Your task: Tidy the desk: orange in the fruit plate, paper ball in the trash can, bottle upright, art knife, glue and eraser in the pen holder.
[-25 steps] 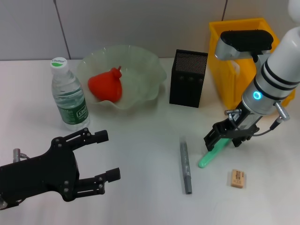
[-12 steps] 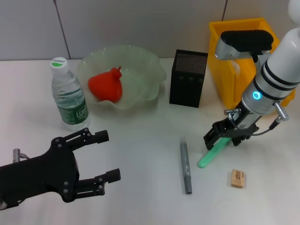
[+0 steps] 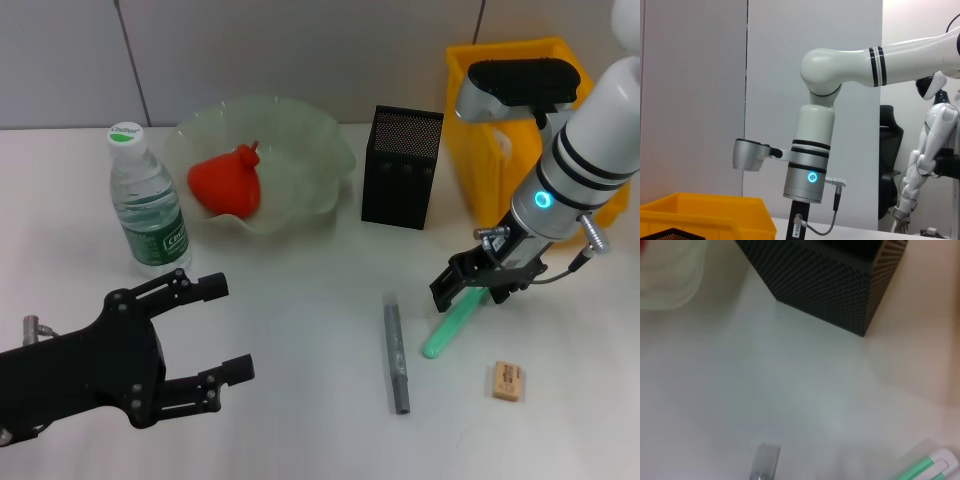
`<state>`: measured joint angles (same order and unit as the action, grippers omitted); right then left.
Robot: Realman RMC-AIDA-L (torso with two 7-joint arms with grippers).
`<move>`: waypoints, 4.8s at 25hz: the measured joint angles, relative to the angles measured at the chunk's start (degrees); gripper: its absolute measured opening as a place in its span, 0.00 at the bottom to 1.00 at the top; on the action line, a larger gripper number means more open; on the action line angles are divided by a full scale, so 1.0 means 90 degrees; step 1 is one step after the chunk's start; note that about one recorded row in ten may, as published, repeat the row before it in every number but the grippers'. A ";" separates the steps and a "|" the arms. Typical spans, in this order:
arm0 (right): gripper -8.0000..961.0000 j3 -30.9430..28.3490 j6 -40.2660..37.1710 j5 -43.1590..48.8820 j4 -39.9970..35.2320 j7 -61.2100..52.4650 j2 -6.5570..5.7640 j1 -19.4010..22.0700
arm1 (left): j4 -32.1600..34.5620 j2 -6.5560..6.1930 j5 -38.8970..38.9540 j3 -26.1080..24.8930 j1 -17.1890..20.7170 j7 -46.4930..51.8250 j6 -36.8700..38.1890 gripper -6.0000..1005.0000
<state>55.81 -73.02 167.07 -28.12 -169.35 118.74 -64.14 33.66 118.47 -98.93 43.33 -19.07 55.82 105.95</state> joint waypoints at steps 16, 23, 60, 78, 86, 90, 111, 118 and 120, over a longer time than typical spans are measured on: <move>0.82 0.0009 0.0221 -0.0025 0.0141 0.0099 0.0016 -0.0046 | 0.0000 0.0000 0.0046 0.0000 0.0000 -0.0002 0.0000 0.84; 0.82 0.0009 0.0232 -0.0038 0.0153 0.0159 0.0027 -0.0052 | 0.0011 0.0000 0.0046 0.0000 0.0000 -0.0001 0.0000 0.84; 0.82 0.0429 0.0228 -0.0039 0.0166 0.0435 0.0067 -0.0126 | 0.0009 -0.0010 0.0066 0.0000 0.0000 -0.0020 0.0005 0.84; 0.79 0.0509 0.0246 -0.0039 0.0166 0.0434 0.0077 -0.0174 | 0.0009 -0.0006 0.0064 0.0000 0.0000 -0.0021 0.0005 0.84; 0.79 0.0507 0.0315 -0.0039 0.0227 0.0460 0.0077 -0.0178 | -0.0008 0.0001 0.0073 0.0000 0.0000 -0.0089 0.0005 0.84; 0.78 0.0507 0.0328 -0.0039 0.0251 0.0480 0.0086 -0.0179 | -0.0018 0.0000 0.0071 0.0042 -0.0003 -0.0089 -0.0026 0.84; 0.76 0.0517 0.0299 -0.0038 0.0254 0.0488 0.0087 -0.0217 | 0.0579 -0.0048 -0.1345 0.0042 -0.0059 0.1167 -0.1016 0.84; 0.75 0.0517 0.0313 -0.0038 0.0254 0.0498 0.0087 -0.0217 | 0.0635 -0.0060 -0.1499 0.0027 -0.0062 0.1238 -0.1021 0.84; 0.74 0.0517 0.0314 -0.0038 0.0253 0.0498 0.0087 -0.0217 | 0.0635 -0.0060 -0.1513 0.0015 -0.0061 0.1239 -0.1020 0.84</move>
<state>60.47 -70.19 166.73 -25.84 -164.87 119.52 -66.09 39.37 117.93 -112.54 43.46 -19.62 66.97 96.78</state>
